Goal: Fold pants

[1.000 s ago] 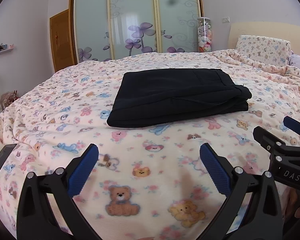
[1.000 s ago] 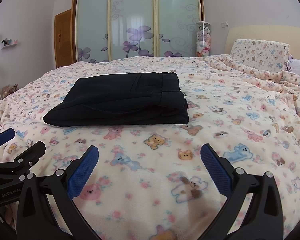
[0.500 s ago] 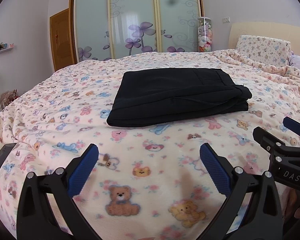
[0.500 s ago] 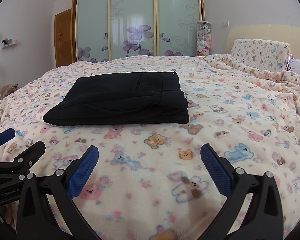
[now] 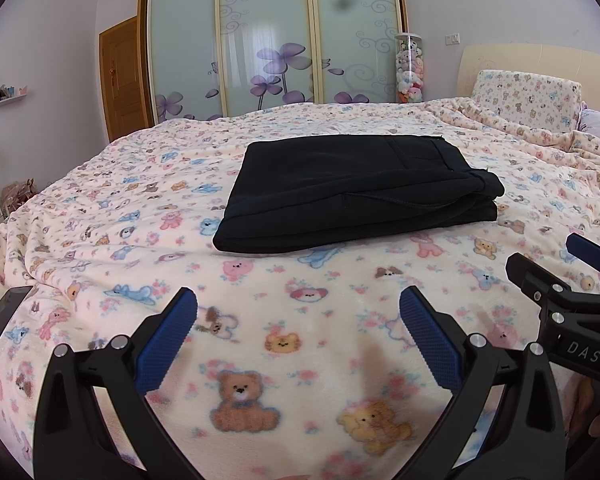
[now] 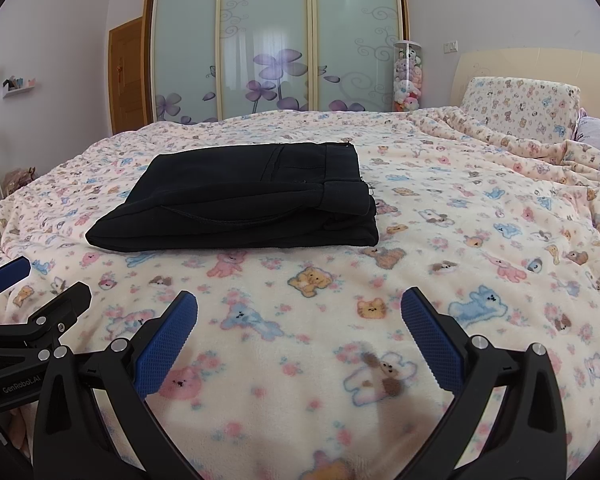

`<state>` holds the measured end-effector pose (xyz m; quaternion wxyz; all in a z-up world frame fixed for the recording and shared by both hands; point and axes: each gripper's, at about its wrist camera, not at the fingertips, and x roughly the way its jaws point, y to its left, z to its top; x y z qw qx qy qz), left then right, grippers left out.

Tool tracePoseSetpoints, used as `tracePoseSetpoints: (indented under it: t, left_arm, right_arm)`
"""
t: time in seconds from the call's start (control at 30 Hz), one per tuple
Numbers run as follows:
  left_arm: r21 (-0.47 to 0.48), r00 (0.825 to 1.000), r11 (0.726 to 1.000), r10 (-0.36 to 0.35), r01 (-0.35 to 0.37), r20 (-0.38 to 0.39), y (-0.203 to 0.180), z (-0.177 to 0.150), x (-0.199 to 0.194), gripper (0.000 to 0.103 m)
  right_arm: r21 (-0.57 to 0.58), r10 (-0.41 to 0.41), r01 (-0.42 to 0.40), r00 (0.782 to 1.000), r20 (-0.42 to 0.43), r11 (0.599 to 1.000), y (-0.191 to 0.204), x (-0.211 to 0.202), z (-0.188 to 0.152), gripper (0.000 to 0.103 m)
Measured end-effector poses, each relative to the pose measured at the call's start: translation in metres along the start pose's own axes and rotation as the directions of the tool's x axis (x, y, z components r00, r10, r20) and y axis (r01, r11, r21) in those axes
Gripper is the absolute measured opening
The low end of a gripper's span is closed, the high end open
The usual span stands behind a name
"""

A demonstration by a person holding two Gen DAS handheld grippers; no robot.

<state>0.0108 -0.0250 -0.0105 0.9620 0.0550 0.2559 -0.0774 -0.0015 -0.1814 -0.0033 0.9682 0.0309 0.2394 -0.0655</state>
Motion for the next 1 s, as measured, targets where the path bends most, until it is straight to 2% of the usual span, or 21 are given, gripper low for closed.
tracePoseSetpoints:
  t: [1.0]
  left_arm:
    - [-0.002,1.0,1.0,-0.002,0.002,-0.003,0.0018,-0.0026,0.0013,0.101]
  right_arm:
    - [0.0,0.003,-0.003,1.0,-0.003,1.0,-0.0013,0.0004,0.0006,0.102]
